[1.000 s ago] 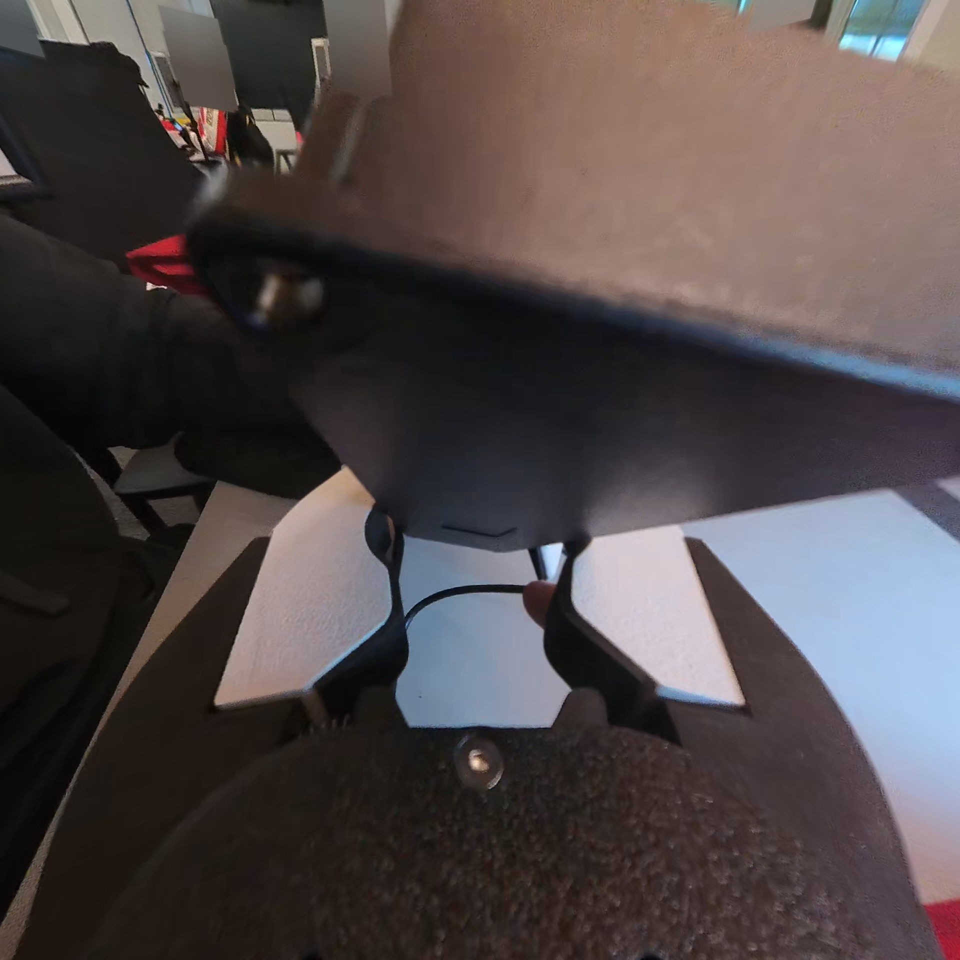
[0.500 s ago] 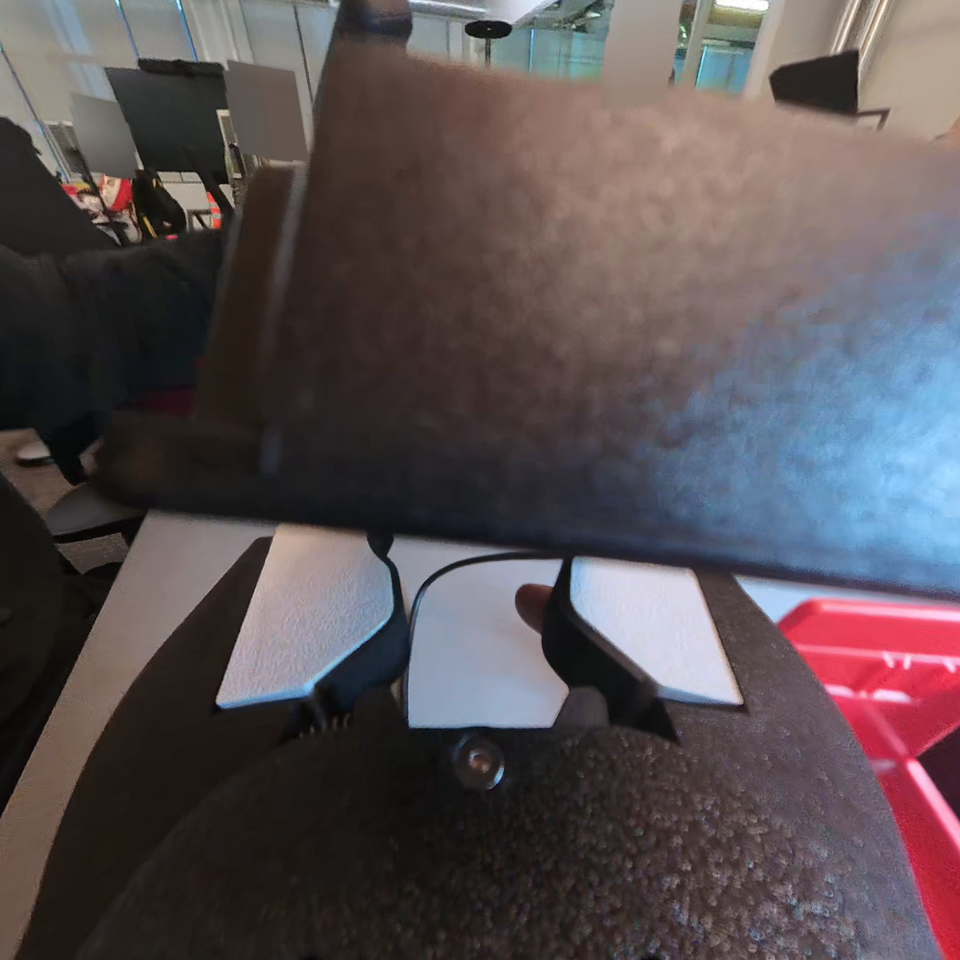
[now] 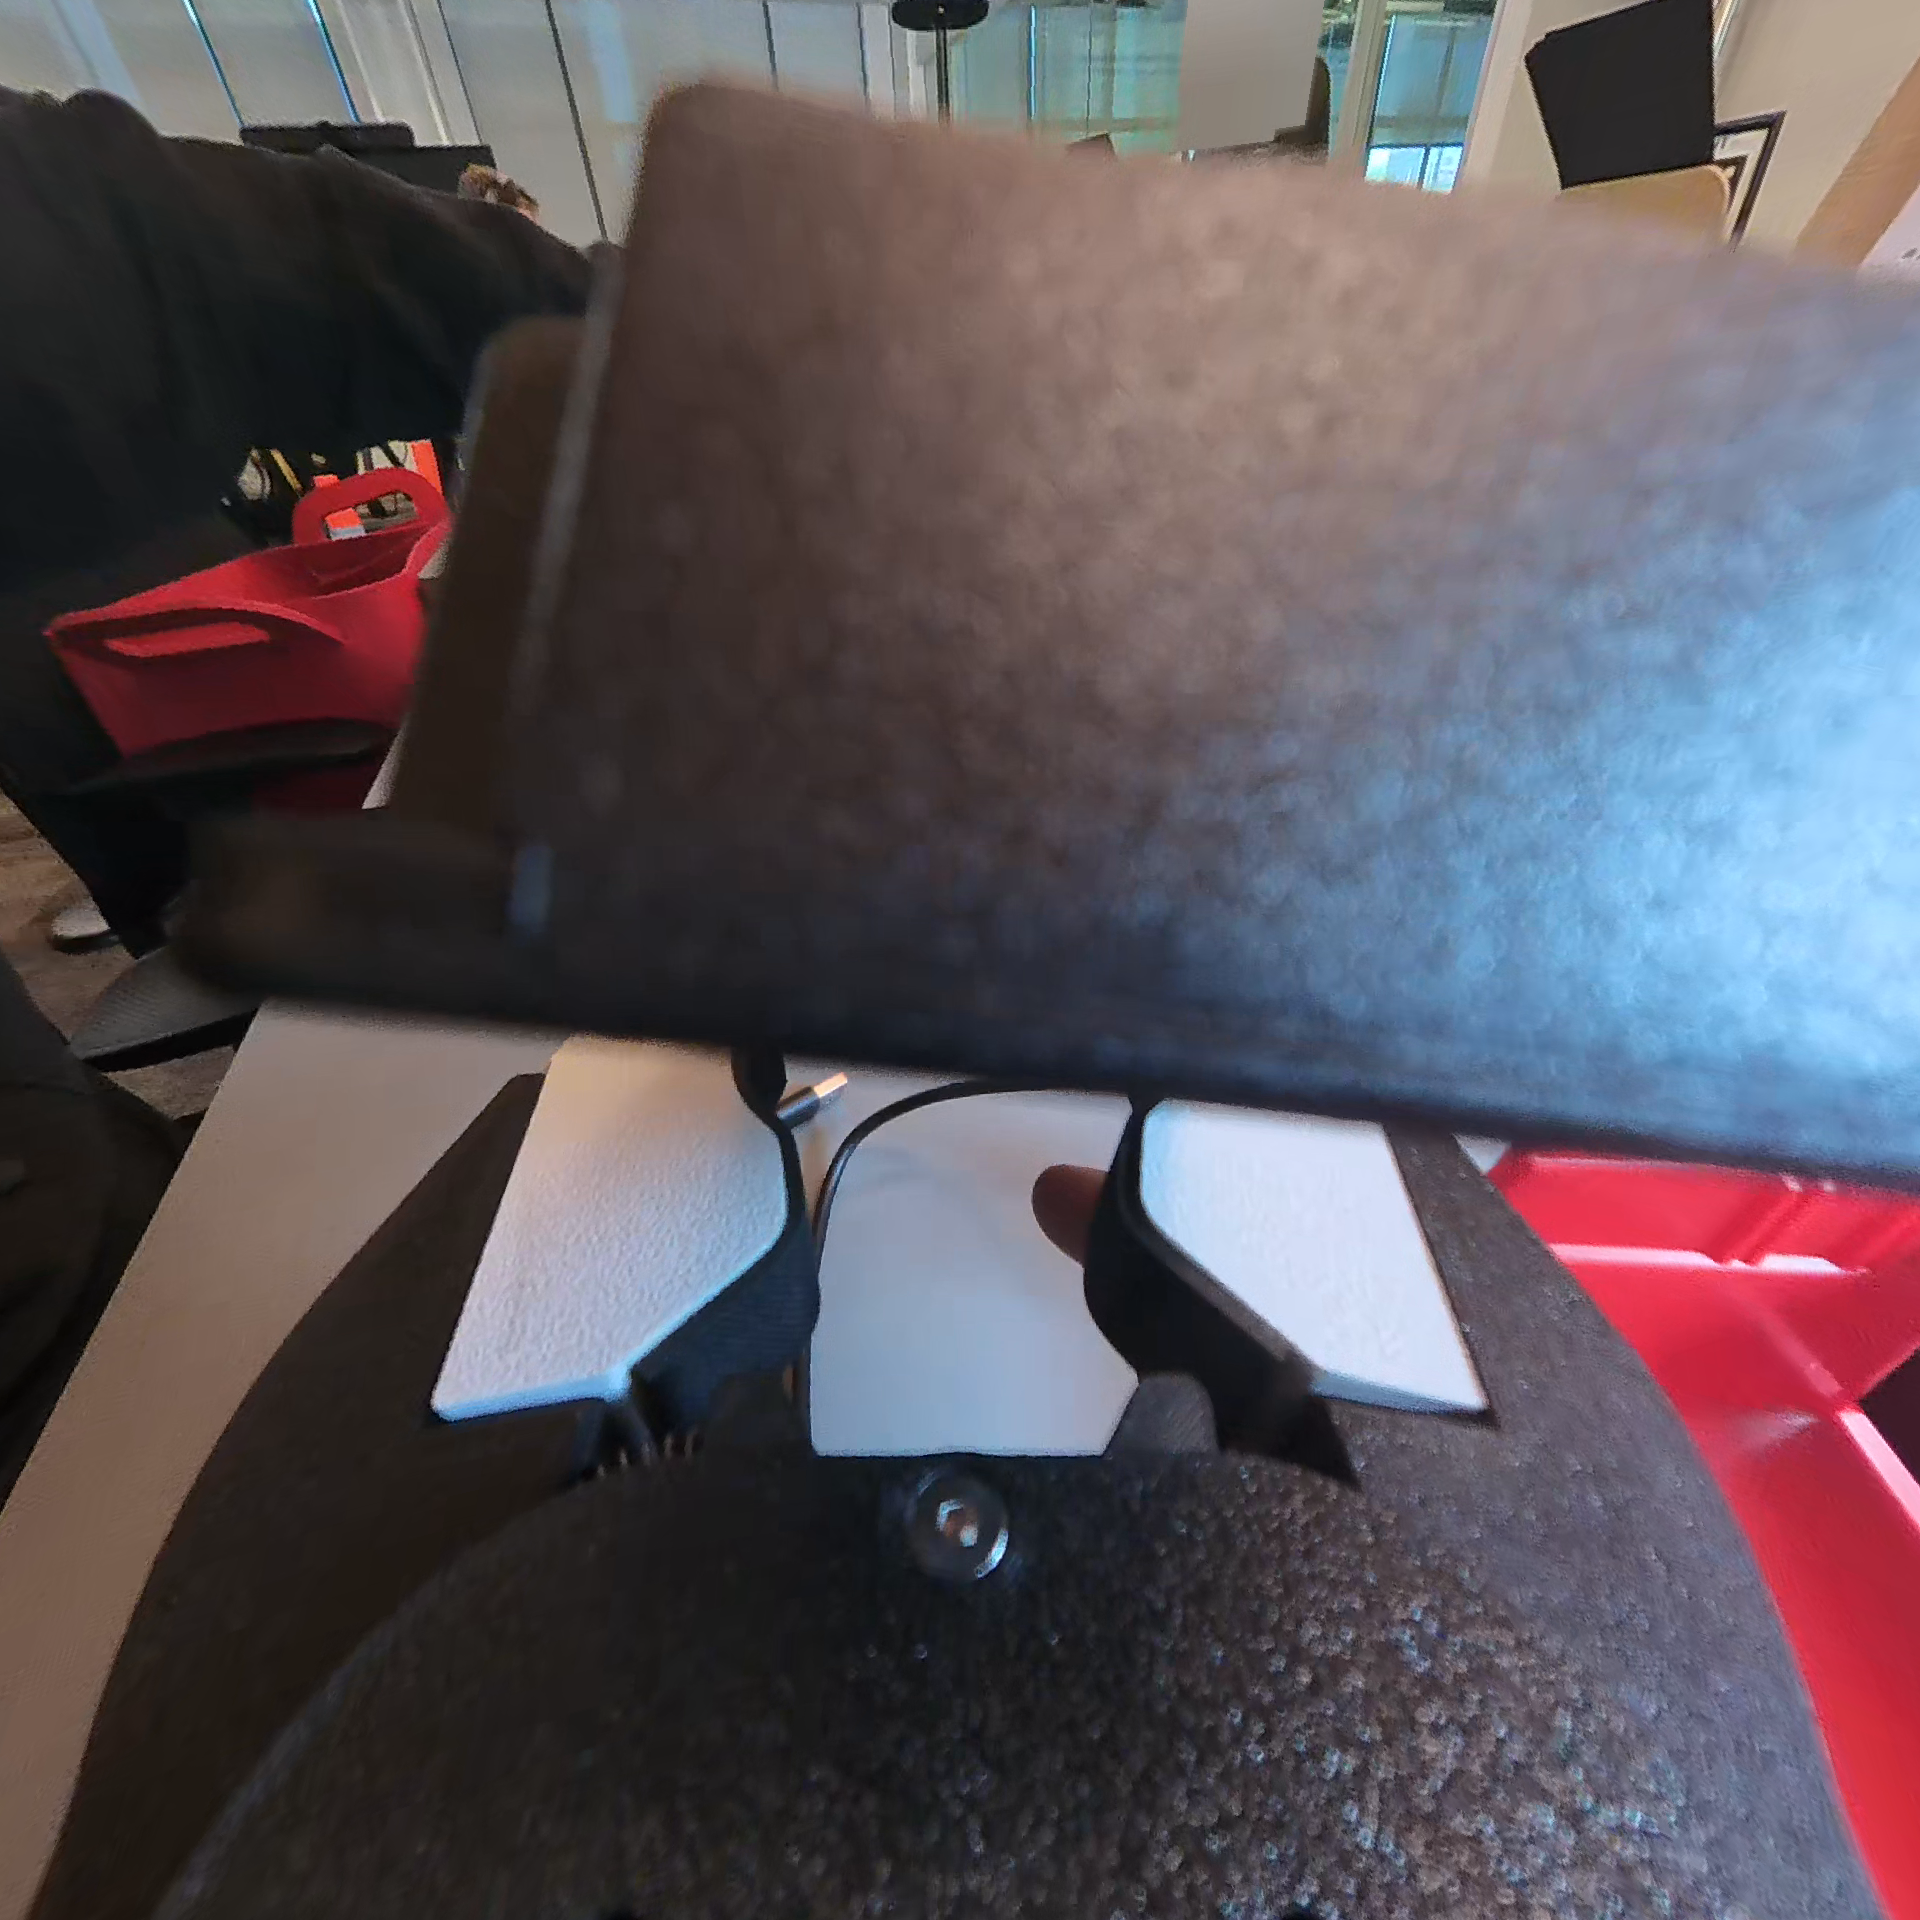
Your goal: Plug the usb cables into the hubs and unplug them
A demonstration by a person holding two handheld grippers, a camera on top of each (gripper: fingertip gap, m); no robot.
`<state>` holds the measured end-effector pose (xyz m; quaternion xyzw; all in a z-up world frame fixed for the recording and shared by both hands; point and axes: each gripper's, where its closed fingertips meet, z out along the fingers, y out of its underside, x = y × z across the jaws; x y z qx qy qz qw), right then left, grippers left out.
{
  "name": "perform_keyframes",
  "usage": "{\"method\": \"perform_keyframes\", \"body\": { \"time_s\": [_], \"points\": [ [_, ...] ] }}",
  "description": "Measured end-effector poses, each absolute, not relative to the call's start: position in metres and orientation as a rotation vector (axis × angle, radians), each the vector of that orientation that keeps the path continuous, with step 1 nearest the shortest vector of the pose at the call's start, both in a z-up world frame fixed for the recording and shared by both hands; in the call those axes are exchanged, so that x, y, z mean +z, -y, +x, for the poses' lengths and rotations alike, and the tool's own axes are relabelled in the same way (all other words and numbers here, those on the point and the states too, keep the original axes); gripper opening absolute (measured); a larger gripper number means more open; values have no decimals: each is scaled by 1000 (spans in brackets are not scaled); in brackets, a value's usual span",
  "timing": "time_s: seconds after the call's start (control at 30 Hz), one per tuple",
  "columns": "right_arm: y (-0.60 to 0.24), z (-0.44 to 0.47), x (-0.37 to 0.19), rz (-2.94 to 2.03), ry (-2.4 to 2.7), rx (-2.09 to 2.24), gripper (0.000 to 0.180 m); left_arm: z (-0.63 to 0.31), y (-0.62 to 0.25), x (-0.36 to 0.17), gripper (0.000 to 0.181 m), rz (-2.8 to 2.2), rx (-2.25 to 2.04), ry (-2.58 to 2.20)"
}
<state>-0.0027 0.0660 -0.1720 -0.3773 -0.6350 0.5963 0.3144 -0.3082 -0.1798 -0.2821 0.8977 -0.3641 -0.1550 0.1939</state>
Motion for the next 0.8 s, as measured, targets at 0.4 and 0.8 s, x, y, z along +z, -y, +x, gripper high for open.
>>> {"method": "perform_keyframes", "body": {
  "time_s": [0.4, 0.8],
  "points": [
    [-76, 1, -156, -985, 1600, 1580, 64, -221, 106, -90, 4, 3470, -313, 872],
    [-99, 4, -142, -1022, 1481, 1590, 64, -70, 55, -77, 4, 4066, 2095, -235]
  ]
}}
